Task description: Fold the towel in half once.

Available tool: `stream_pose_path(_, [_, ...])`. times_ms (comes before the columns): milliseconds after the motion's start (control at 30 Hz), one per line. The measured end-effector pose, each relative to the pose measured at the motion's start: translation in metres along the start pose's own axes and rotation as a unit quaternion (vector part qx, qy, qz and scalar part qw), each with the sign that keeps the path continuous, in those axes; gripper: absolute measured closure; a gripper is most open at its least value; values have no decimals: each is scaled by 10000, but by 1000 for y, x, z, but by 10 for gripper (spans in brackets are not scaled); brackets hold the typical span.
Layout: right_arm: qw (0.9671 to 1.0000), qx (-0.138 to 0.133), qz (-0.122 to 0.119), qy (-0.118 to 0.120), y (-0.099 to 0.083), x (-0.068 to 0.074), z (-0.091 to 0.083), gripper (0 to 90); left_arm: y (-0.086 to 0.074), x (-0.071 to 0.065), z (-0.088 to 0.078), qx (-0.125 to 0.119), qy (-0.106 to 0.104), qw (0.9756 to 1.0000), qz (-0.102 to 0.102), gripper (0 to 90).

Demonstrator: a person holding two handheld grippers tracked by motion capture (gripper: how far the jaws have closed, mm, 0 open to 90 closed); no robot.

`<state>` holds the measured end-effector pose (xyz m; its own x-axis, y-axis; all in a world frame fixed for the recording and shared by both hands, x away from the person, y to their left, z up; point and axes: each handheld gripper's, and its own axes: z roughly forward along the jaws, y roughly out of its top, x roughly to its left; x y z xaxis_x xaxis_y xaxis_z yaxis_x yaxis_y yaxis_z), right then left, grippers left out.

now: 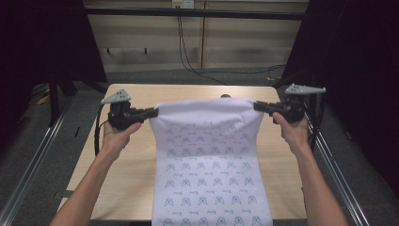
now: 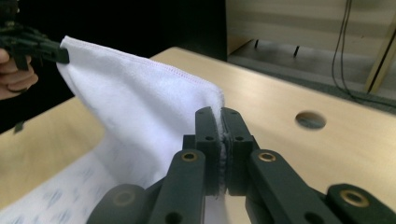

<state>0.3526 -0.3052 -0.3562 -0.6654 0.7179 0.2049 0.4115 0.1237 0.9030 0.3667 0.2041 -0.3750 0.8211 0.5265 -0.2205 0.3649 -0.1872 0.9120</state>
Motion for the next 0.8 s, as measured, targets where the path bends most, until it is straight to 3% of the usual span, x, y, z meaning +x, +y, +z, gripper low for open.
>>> stream_pose_path(100, [9996,-84,22,262,-23,18,-21,869,-19,-20,-14,72,-142,9999,26,873])
stream_pose_path(133, [9994,47,42,353,-39,30,-33,869,-25,-27,-17,152,-184,9997,24,873])
stream_pose_path(167, [9994,47,42,353,-39,30,-33,869,-32,-35,-20,213,-154,9996,77,873])
stream_pose_path(200, [9987,396,-28,322,-53,44,-40,869,-44,-49,-24,305,-161,9993,109,873])
stream_pose_path(233, [9987,396,-28,322,-53,44,-40,869,-44,-49,-24,305,-161,9993,109,873])
stream_pose_path(267, [9970,681,-116,357,-65,57,-48,869,-50,-56,-26,421,-211,9988,112,873])
stream_pose_path(300, [9970,681,-116,357,-65,57,-48,869,-56,-62,-28,456,-177,9987,116,873])
stream_pose_path(367, [9957,838,-130,366,-76,69,-58,869,-67,-69,-34,485,-373,9981,-31,874])
stream_pose_path(433, [9937,1037,-34,416,-96,81,-66,869,-85,-80,-36,793,-386,9960,-145,873])
stream_pose_path(500, [9925,1138,31,451,-105,83,-66,869,-93,-84,-35,877,-415,9951,-178,873])
stream_pose_path(600, [9878,1482,135,460,-131,88,-63,869,-121,-90,-24,1347,-478,9892,-315,872])
stream_pose_path(667, [9827,1759,281,506,-150,89,-60,869,-134,-89,-15,1844,-602,9801,-421,873])
stream_pose_path(700, [9788,1980,266,461,-159,91,-57,869,-139,-89,-11,1998,-580,9771,-441,873])
stream_pose_path(800, [9734,2176,509,498,-177,89,-52,869,-148,-86,-4,2208,-544,9723,-537,872])
